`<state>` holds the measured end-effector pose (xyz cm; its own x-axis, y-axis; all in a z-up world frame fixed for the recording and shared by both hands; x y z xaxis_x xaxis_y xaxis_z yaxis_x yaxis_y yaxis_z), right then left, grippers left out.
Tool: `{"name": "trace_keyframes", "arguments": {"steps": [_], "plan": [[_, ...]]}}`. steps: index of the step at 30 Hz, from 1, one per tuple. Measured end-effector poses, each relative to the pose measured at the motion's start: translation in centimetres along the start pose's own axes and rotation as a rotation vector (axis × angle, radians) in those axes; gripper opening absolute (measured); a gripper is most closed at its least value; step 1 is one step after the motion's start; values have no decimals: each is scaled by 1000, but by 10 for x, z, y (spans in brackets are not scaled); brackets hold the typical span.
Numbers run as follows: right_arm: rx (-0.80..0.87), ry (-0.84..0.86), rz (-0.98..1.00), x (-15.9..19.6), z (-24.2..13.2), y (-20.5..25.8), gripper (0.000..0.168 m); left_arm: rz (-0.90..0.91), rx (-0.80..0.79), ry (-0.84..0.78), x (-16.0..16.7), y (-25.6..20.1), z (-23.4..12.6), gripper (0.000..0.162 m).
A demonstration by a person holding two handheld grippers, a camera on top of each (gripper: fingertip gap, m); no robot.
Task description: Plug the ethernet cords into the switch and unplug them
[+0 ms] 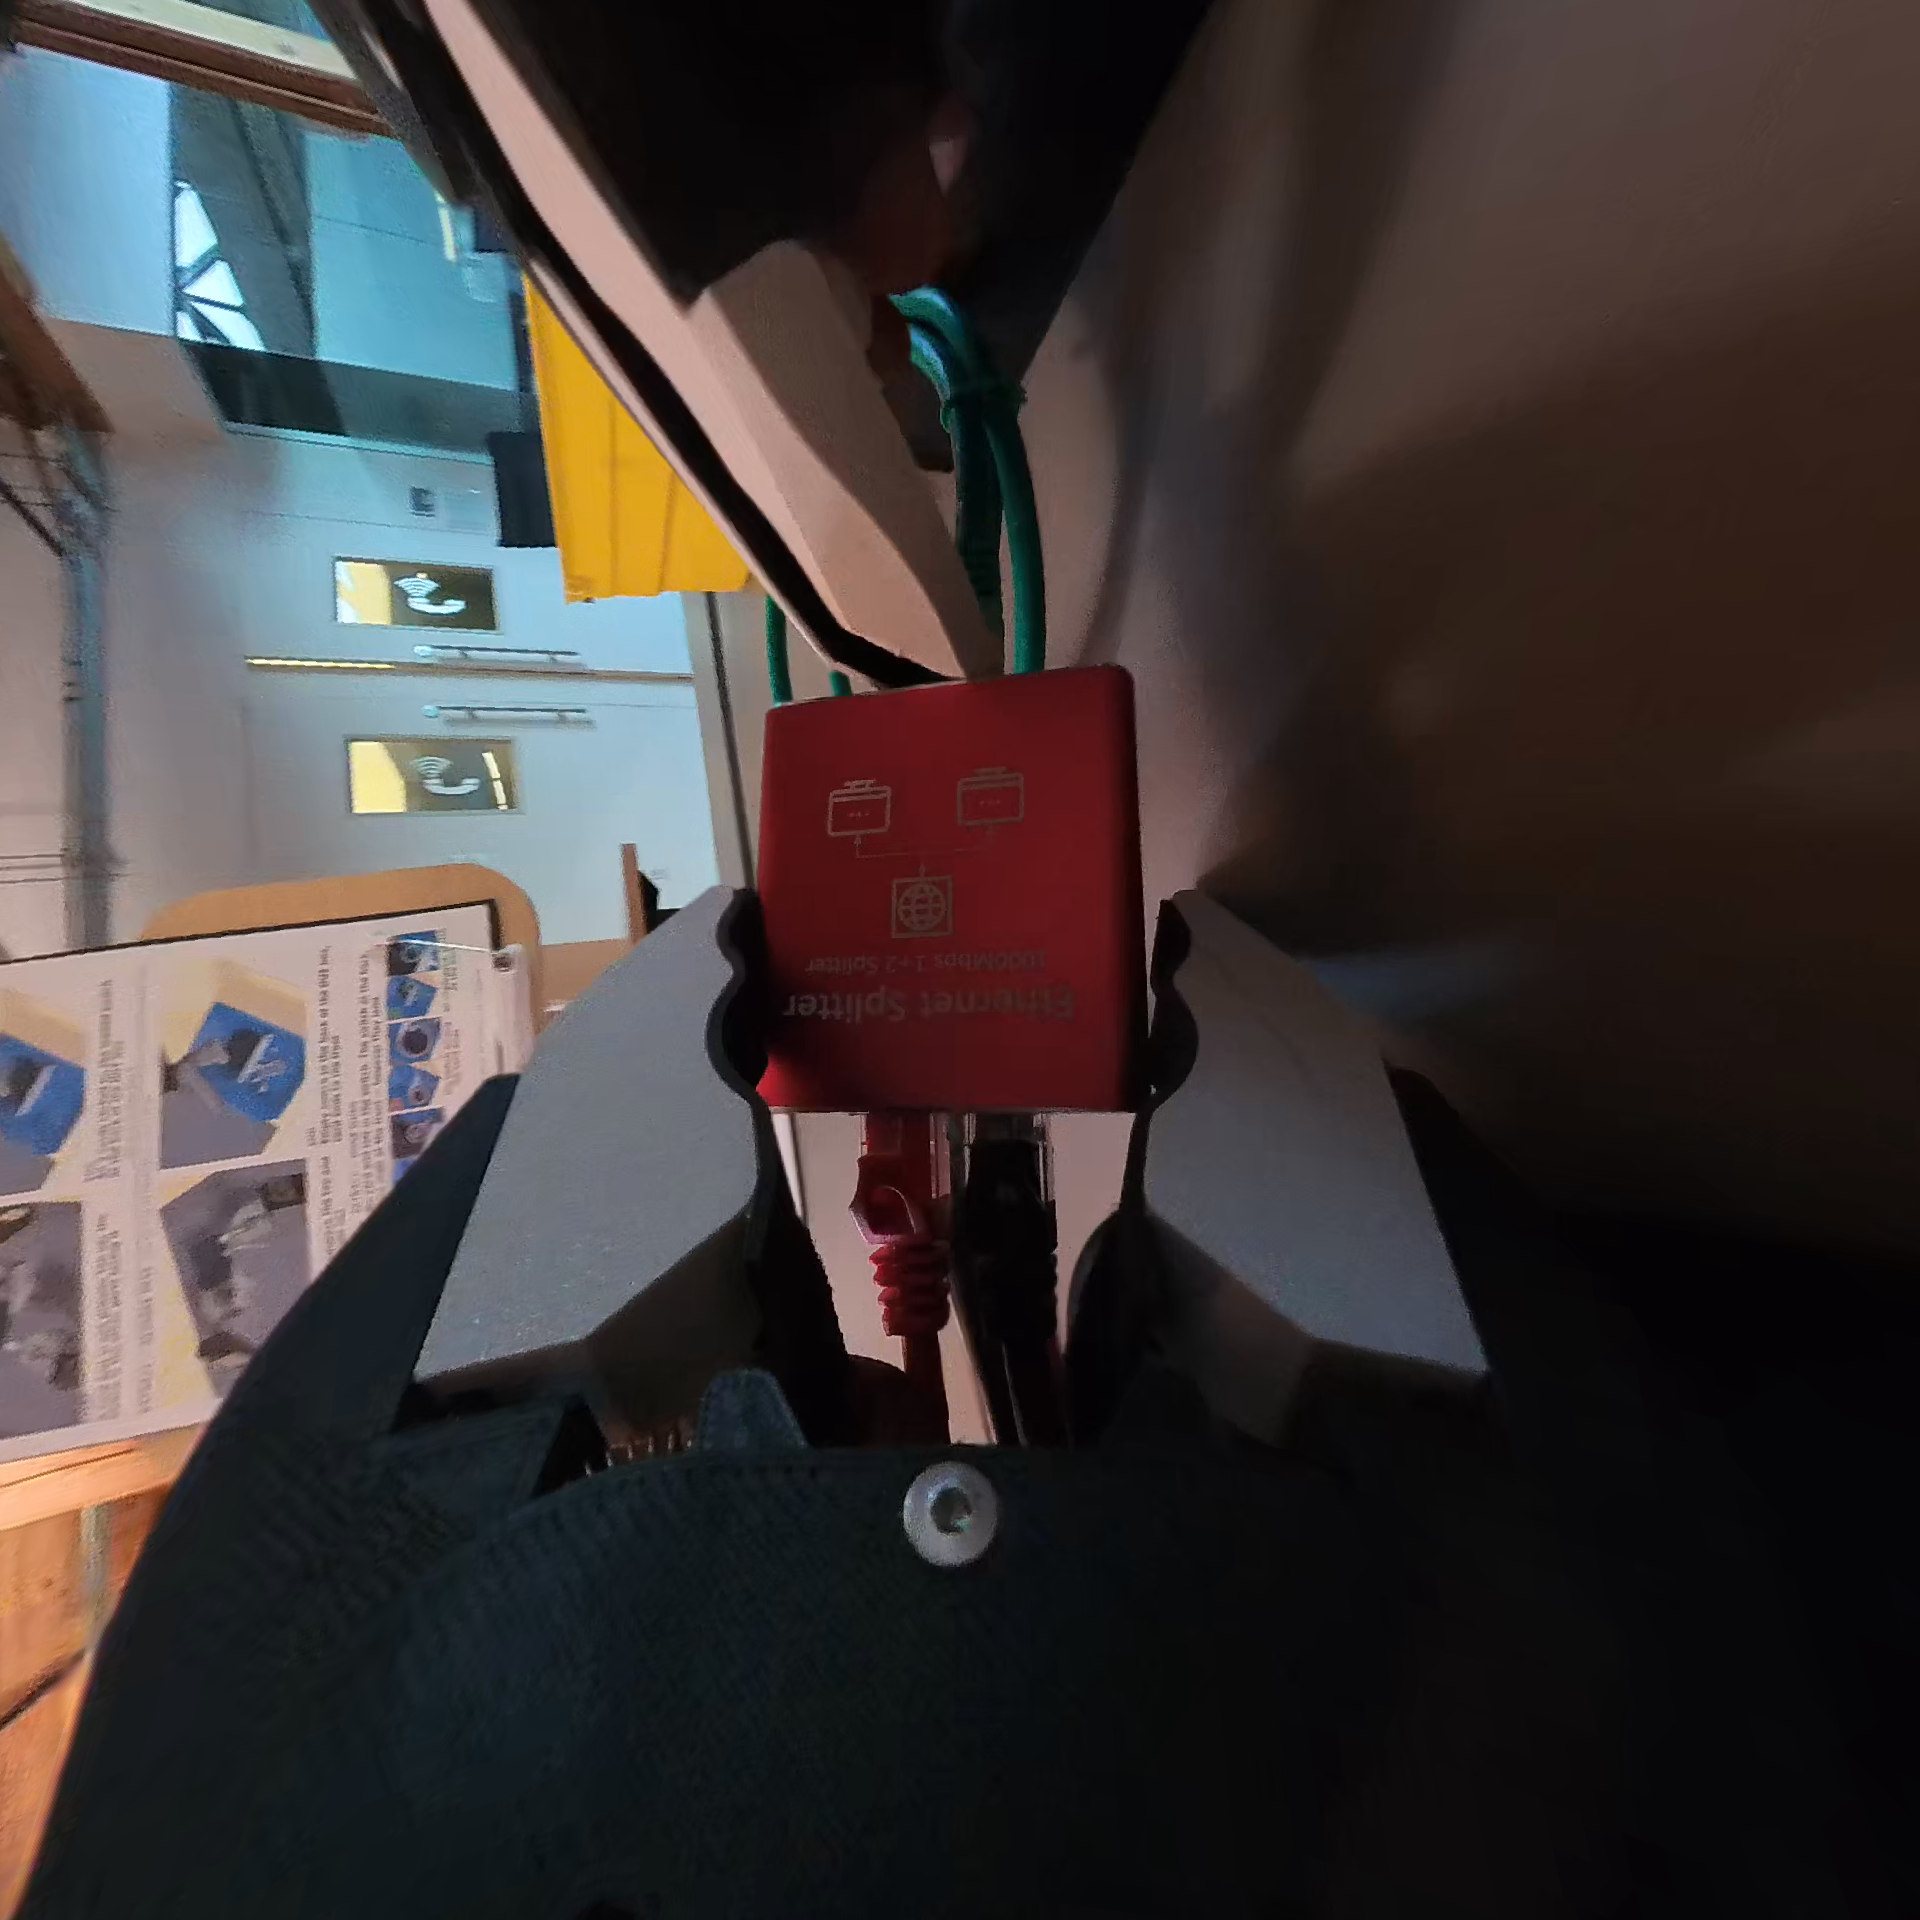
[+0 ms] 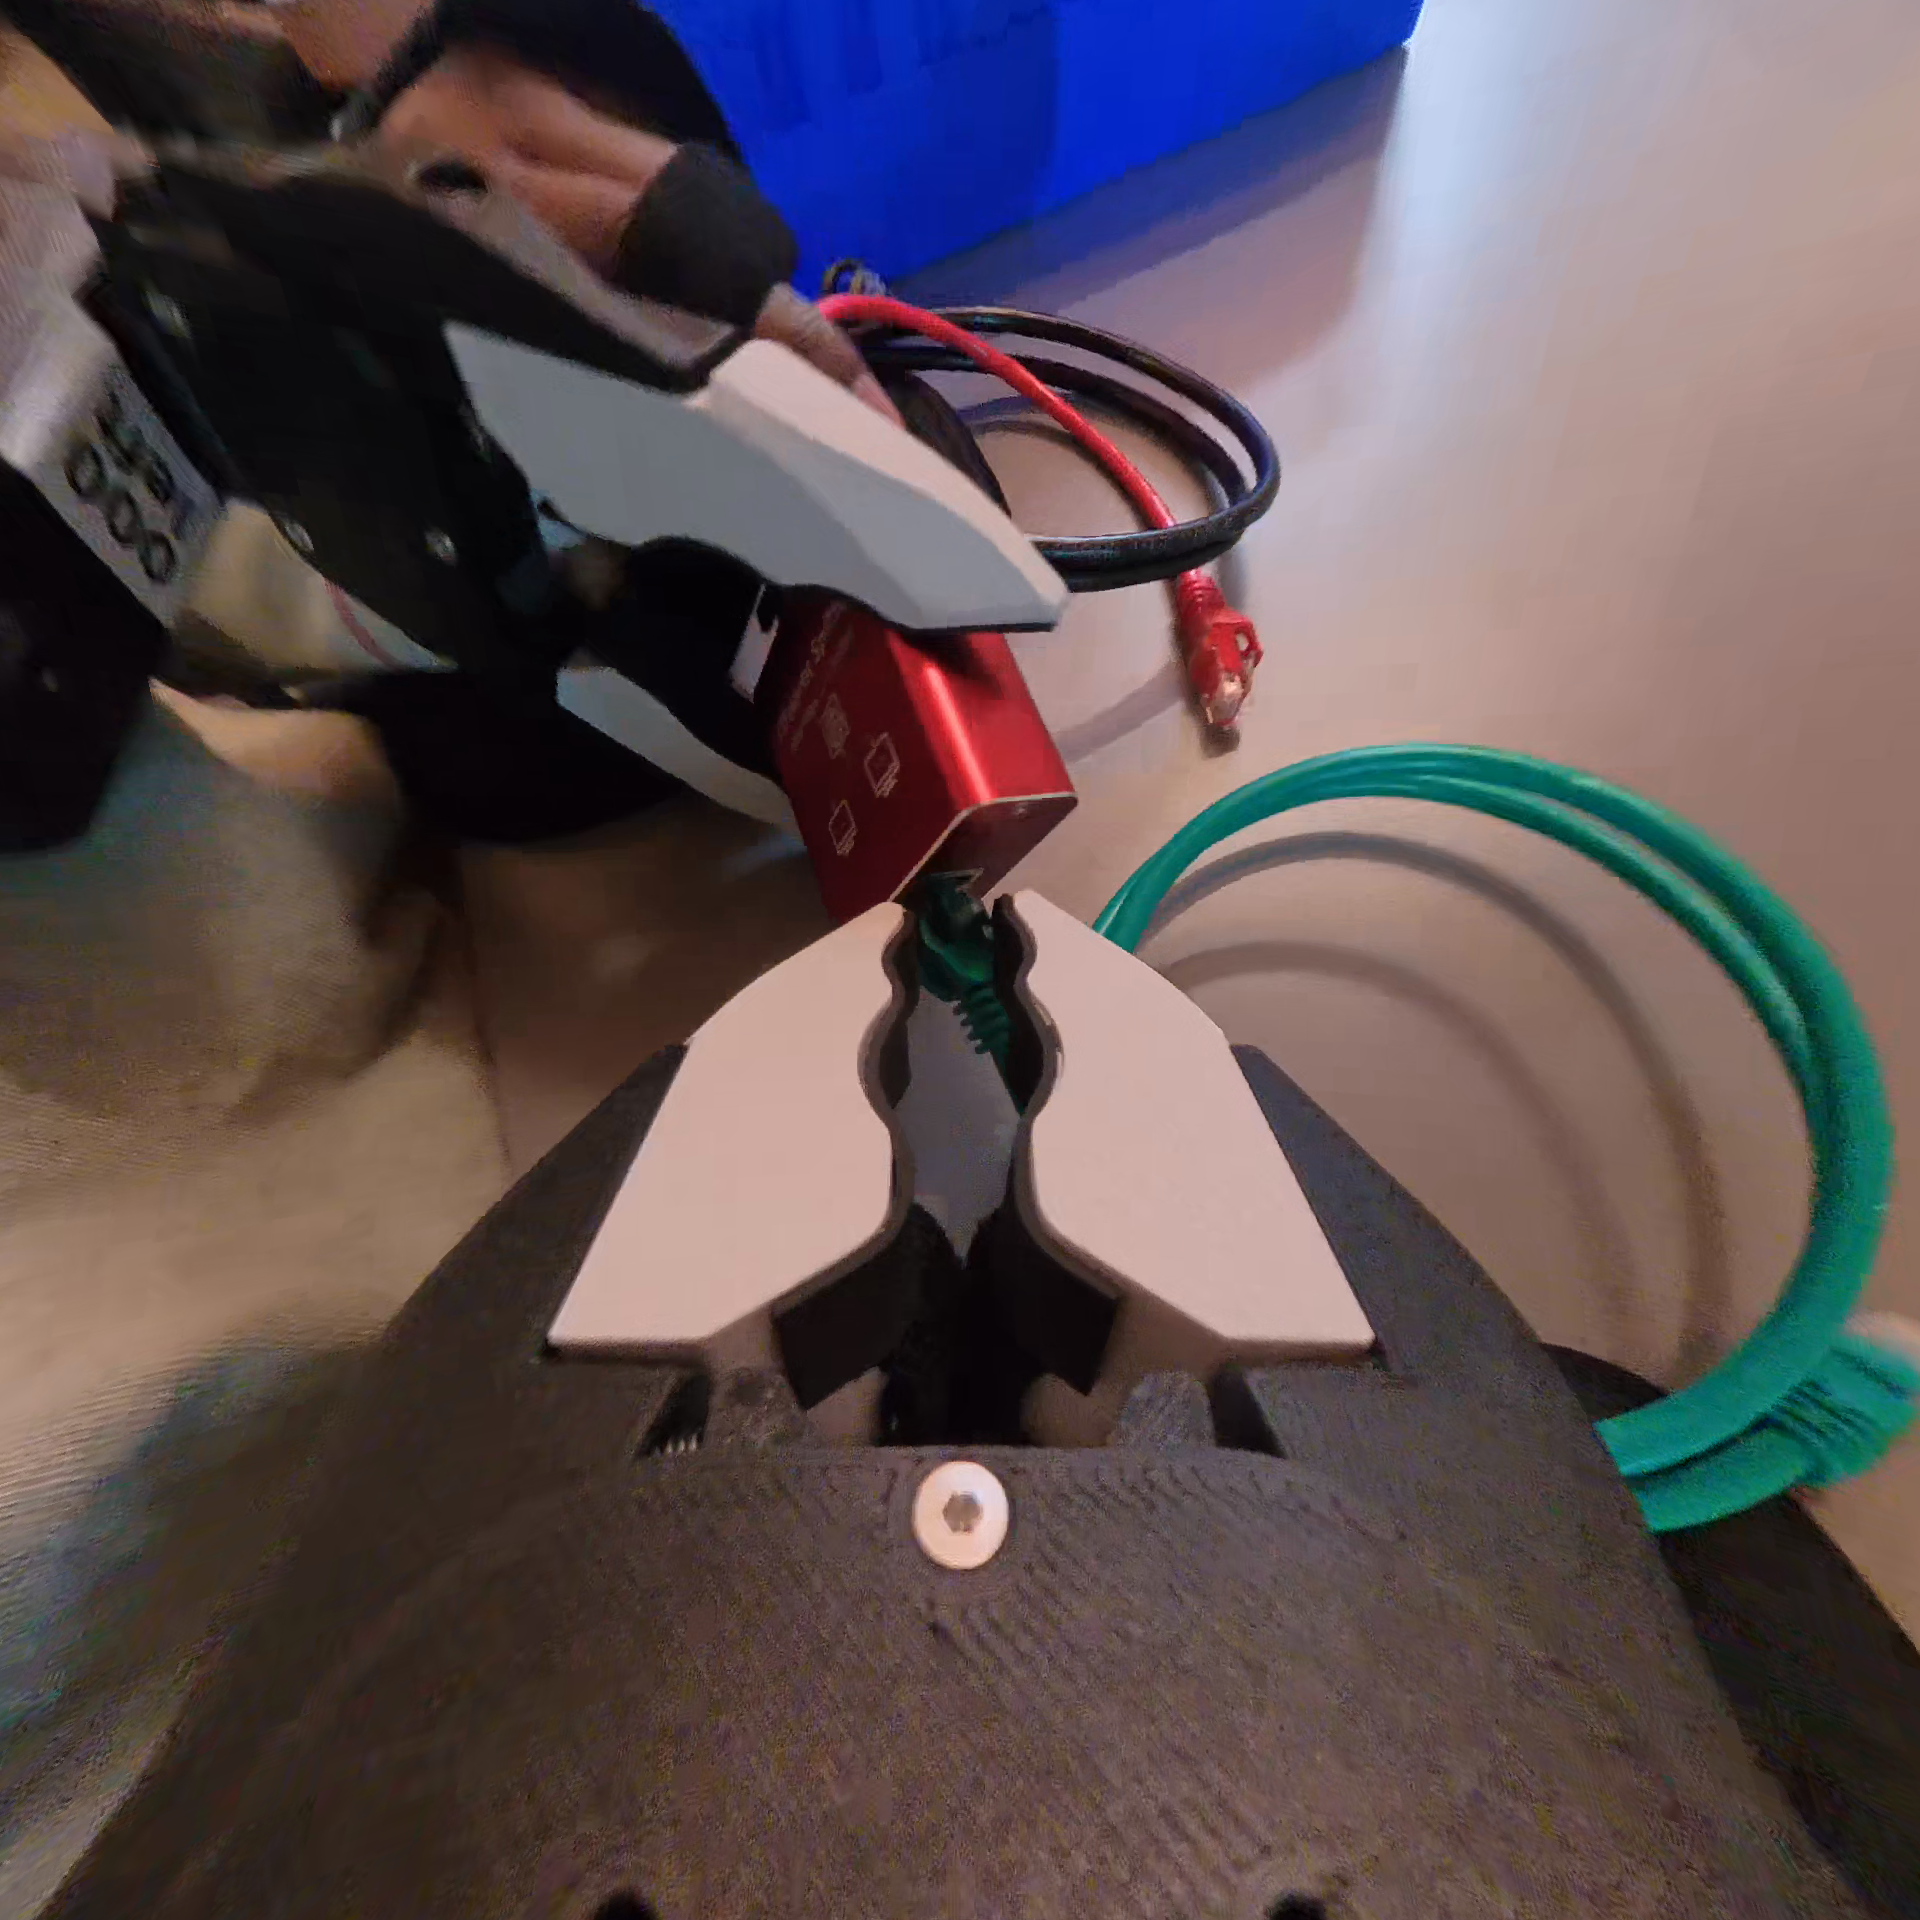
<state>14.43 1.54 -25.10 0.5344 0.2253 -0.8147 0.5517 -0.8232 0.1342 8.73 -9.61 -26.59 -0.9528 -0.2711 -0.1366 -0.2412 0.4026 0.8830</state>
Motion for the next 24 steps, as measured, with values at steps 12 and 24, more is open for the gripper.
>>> {"name": "trace_keyframes", "arguments": {"steps": [12,24], "plan": [[210,138,-192,-18,4,4,14,-35,-78,44,8,4,1,72],[221,-121,-269,-43,-74,-18,13,-190,-87,51,19,15,4,72]]}}
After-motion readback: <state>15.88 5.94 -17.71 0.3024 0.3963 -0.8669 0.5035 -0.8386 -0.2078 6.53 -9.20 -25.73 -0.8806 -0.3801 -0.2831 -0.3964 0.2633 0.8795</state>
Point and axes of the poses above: each gripper's, where its closed fingertips meet, z out along the fingers, x out of its underside, y = z × x across the jaws, the point moved 7 cm from there along -z, back along the fingers, and after that the axes turned 4 degrees about x, right-handed, at the moved point
